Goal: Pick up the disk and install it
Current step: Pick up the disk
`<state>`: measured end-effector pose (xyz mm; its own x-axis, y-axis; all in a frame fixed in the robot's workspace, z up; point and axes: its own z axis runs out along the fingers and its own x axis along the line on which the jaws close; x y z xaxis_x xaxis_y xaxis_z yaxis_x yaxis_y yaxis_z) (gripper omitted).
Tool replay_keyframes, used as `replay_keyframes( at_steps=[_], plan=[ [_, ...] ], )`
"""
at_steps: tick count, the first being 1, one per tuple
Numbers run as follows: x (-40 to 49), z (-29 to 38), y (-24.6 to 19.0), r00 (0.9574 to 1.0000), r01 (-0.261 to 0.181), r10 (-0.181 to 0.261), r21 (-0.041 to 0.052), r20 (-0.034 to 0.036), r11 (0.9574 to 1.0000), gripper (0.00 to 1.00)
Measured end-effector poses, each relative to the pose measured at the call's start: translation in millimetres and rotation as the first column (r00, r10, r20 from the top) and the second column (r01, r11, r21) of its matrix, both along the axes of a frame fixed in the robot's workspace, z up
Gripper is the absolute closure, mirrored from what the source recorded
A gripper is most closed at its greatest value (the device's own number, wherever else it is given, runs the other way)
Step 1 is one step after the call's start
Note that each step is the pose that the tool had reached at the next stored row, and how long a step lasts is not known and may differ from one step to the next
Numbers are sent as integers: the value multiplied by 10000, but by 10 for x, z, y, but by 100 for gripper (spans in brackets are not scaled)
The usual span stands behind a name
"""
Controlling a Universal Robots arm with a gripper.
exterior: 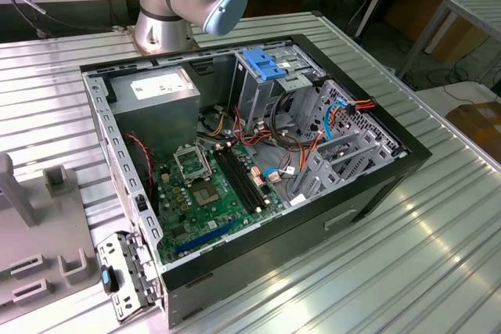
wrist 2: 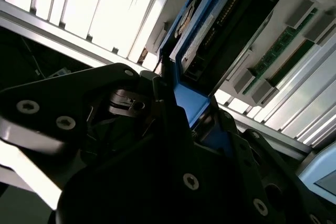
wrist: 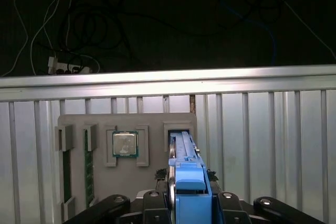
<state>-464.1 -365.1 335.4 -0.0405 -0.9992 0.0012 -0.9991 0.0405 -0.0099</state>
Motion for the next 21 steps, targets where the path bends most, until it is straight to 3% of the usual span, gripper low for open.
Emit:
replay_keyframes(
  at_steps=[9, 12, 15, 17, 18, 20, 21],
  plan=[
    [0, 3, 0, 10000, 0, 0, 0, -1, 10000, 63],
    [0, 41, 0, 10000, 0, 0, 1, -1, 10000, 63],
    [0, 113, 0, 10000, 0, 0, 1, -1, 10000, 63],
    [0, 205, 0, 10000, 0, 0, 1, 0, 10000, 63],
    [0, 290, 0, 10000, 0, 0, 1, 0, 10000, 63],
    [0, 348, 0, 10000, 0, 0, 1, -1, 10000, 63],
    [0, 425, 0, 10000, 0, 0, 1, -2, 10000, 63]
  ],
)
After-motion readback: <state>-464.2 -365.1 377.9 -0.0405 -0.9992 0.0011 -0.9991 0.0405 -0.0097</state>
